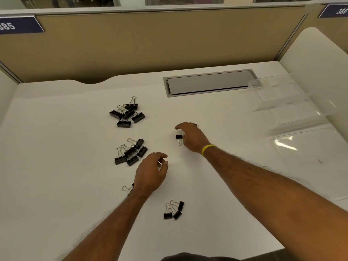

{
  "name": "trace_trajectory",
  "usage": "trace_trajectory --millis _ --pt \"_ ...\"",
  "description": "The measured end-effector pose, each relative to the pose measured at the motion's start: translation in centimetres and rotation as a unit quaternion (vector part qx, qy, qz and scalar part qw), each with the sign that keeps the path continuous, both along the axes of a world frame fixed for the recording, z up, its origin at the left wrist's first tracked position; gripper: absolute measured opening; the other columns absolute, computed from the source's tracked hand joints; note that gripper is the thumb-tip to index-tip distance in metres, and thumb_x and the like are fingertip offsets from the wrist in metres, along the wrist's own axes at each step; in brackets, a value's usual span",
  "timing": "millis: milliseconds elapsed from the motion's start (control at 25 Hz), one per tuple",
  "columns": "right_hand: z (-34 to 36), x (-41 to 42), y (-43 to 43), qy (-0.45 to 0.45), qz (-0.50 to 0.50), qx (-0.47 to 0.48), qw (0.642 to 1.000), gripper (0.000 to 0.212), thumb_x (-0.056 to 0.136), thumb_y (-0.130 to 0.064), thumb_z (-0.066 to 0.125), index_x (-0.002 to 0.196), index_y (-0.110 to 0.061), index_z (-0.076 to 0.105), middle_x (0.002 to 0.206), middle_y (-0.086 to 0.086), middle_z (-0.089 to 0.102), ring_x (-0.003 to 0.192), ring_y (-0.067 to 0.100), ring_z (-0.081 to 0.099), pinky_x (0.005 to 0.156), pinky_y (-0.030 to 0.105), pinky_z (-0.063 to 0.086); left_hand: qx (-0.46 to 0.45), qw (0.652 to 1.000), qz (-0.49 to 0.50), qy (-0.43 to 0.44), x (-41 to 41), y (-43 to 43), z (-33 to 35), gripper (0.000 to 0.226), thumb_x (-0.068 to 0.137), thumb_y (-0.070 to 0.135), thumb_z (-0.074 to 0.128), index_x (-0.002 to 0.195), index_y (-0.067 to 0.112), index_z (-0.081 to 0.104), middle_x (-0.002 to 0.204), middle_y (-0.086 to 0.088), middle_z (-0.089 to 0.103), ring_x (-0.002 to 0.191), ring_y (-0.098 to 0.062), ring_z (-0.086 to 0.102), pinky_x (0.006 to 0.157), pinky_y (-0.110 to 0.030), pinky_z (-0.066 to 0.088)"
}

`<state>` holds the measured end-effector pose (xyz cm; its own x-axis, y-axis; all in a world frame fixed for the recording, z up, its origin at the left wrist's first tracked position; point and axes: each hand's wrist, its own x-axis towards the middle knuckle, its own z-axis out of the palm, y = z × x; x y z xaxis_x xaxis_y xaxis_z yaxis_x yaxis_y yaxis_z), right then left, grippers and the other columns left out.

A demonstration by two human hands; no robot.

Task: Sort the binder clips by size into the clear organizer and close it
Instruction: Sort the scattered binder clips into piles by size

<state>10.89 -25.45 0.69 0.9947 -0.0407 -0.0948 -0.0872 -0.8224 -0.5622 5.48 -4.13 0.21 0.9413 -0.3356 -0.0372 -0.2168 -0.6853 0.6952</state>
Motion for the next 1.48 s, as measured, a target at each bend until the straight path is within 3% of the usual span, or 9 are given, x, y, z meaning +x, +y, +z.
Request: trace_trajectory --millis 240,400,560,760,880,1000,1160,1280,1480 --pt "-0.2 0.1 0.4 0.051 0.130 -0.123 0.982 0.044 0.081 0.010 0.050 0.115 -0.014 0.067 0.126 0.003 0.059 0.116 0.024 0.052 0.093 0.039 0.045 0.000 1.000 0.004 -0.012 -0.1 0.4 0.9 0.022 0.090 0.028 0.060 0.112 0.026 0.064 0.093 0.014 0.063 0.081 -0.003 0.059 0.072 -0.026 0.051" --pt "-0.6 -0.8 0.7 0.047 0.142 -0.134 0.980 0.033 0.083 0.005 0.052 0.108 -0.006 0.069 0.112 0.008 0.062 0.104 0.028 0.057 0.087 0.041 0.047 0.000 1.000 0.016 -0.012 -0.8 1.3 0.9 0.021 0.089 0.027 0.060 0.110 0.025 0.064 0.091 0.013 0.064 0.079 -0.004 0.060 0.071 -0.028 0.051" --pt "-0.8 -3.6 0.9 0.016 0.095 -0.080 0.992 0.023 0.083 -0.010 0.059 0.104 -0.007 0.068 0.103 0.007 0.062 0.094 0.022 0.059 0.081 0.034 0.048 -0.003 1.000 0.015 -0.016 -1.5 1.5 1.1 0.021 0.089 0.027 0.060 0.110 0.025 0.064 0.091 0.013 0.064 0.079 -0.003 0.060 0.071 -0.026 0.050" --pt "-0.8 -8.8 2.0 -0.017 -0.020 0.099 0.995 0.014 0.077 -0.021 0.075 0.088 -0.014 0.069 0.080 -0.002 0.066 0.069 0.012 0.060 0.067 0.029 0.053 -0.015 1.000 0.025 0.004 -2.7 1.2 1.4 0.021 0.089 0.028 0.061 0.110 0.024 0.064 0.090 0.013 0.064 0.076 -0.001 0.060 0.067 -0.020 0.047" --pt "-0.9 -11.2 3.0 -0.028 -0.066 0.145 0.987 0.020 0.076 -0.027 0.079 0.084 -0.013 0.068 0.075 -0.003 0.067 0.068 0.013 0.063 0.064 0.025 0.055 -0.046 0.997 0.034 0.059 -3.3 0.3 1.5 0.024 0.089 0.031 0.063 0.111 0.022 0.062 0.088 0.010 0.065 0.078 -0.003 0.062 0.071 -0.021 0.049" --pt "-0.6 -12.8 4.1 -0.075 -0.080 0.195 0.975 0.023 0.075 -0.025 0.081 0.086 -0.011 0.065 0.078 -0.002 0.066 0.068 0.012 0.063 0.063 0.023 0.054 -0.125 0.974 0.075 0.172 -3.7 -1.2 1.5 0.026 0.091 0.031 0.063 0.111 0.014 0.061 0.088 0.006 0.068 0.081 -0.007 0.067 0.074 -0.024 0.054" --pt "-0.2 -13.6 4.7 -0.103 -0.061 0.210 0.970 0.016 0.076 -0.015 0.075 0.088 -0.012 0.064 0.083 -0.001 0.065 0.073 0.011 0.063 0.065 0.029 0.056 -0.234 0.930 0.092 0.267 -3.8 -2.6 1.6 0.016 0.093 0.018 0.062 0.102 0.007 0.069 0.087 -0.007 0.073 0.082 -0.018 0.072 0.072 -0.028 0.059" --pt "-0.1 -13.7 4.3 -0.109 -0.058 0.209 0.970 0.018 0.076 -0.017 0.076 0.089 -0.012 0.065 0.084 -0.002 0.066 0.073 0.011 0.065 0.066 0.031 0.057 -0.241 0.931 0.087 0.261 -3.6 -2.8 1.9 0.009 0.091 0.013 0.064 0.091 0.009 0.072 0.084 -0.010 0.073 0.079 -0.022 0.072 0.067 -0.025 0.058" --pt "-0.5 -14.1 4.2 -0.106 -0.063 0.208 0.970 0.025 0.074 -0.023 0.080 0.094 -0.014 0.067 0.084 -0.006 0.068 0.072 0.011 0.066 0.066 0.028 0.057 -0.225 0.935 0.102 0.253 -3.4 -2.5 1.8 0.020 0.094 0.020 0.060 0.084 0.007 0.073 0.079 -0.010 0.074 0.073 -0.019 0.072 0.063 -0.027 0.058"
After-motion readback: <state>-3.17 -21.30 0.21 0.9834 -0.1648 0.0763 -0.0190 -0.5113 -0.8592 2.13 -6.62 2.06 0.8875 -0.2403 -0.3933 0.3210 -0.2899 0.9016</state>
